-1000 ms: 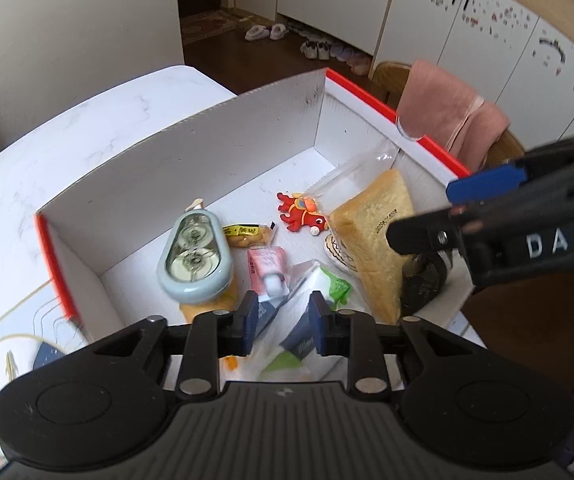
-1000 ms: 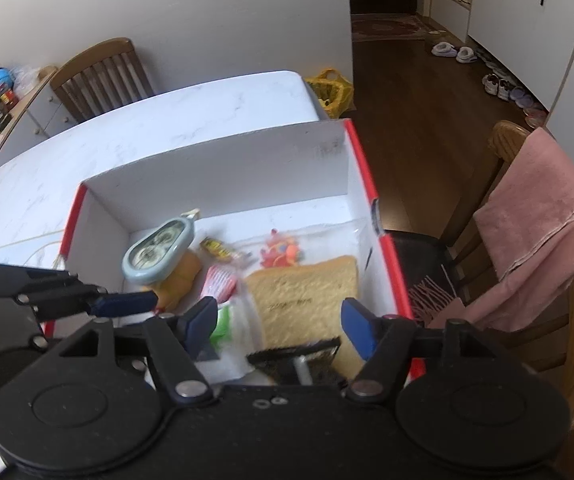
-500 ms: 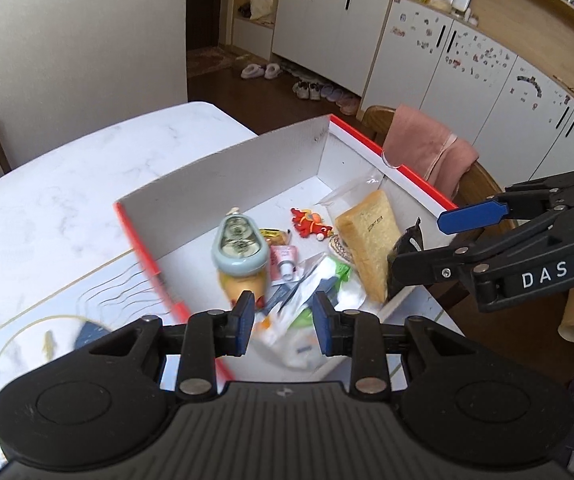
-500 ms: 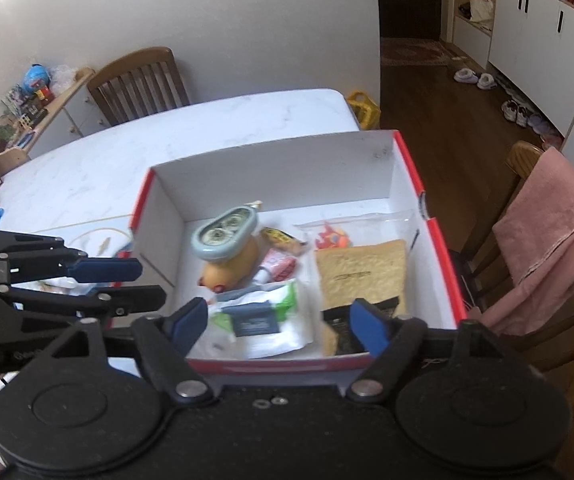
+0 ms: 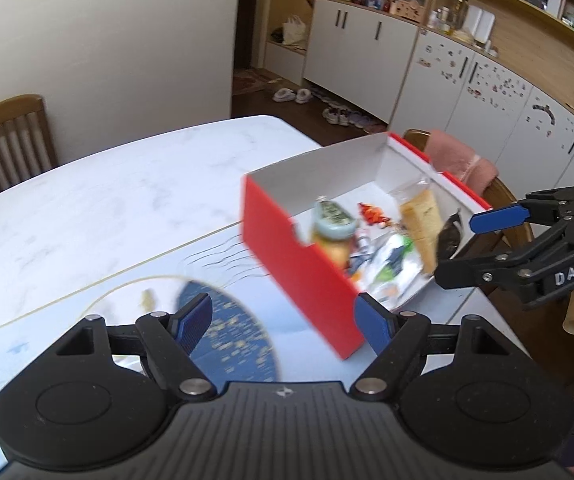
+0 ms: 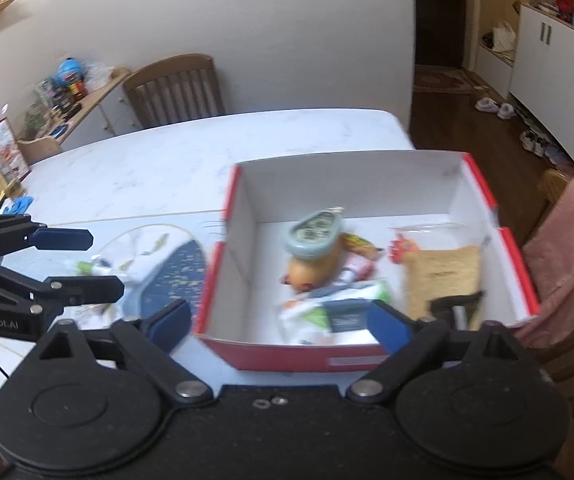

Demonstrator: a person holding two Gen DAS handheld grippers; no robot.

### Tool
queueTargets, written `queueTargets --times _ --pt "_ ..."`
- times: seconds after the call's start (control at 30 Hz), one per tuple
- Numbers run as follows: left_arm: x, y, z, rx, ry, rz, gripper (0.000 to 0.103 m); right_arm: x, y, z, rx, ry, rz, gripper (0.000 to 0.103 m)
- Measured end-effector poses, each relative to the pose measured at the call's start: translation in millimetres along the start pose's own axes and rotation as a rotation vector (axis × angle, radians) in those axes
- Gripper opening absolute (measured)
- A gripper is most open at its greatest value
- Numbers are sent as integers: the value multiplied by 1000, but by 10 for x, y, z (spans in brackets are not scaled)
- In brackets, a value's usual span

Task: Organize objects
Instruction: 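Withdraw both tools from the shoebox toward the cotton swabs and glue stick, then grasp the glue stick with the right tool while the left tool grasps the cotton swab bag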

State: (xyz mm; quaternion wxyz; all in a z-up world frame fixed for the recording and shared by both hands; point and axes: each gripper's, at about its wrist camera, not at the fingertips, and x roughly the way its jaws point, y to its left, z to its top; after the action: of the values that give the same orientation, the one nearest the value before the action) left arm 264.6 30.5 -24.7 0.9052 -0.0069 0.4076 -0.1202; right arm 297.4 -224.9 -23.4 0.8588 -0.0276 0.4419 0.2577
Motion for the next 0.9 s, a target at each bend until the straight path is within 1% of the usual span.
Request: queueTargets --times 0.1,0.33,0.4,0.47,0.53,0.67,0.77,0.9 --pt "-92 220 -119 -23 6 34 85 82 254 17 -29 11 18 102" --pt "-211 755 -422 -72 13 75 85 356 792 94 -75 37 55 102" --pt "-222 889 -515 -80 19 86 86 452 952 116 -88 49 53 102" --pt "-210 998 -611 -89 31 95 92 556 1101 146 -101 65 59 102" --pt "-197 1108 -709 -97 35 95 98 670 1248 185 -110 86 59 102" --pt "-153 1294 -888 -117 29 89 99 891 1540 227 -154 129 60 102" --pt "-105 1421 -1022 -137 20 75 102 1074 1745 258 -194 162 50 102" --pt "-6 1547 -1173 -165 32 75 102 1318 1964 280 -236 201 37 102"
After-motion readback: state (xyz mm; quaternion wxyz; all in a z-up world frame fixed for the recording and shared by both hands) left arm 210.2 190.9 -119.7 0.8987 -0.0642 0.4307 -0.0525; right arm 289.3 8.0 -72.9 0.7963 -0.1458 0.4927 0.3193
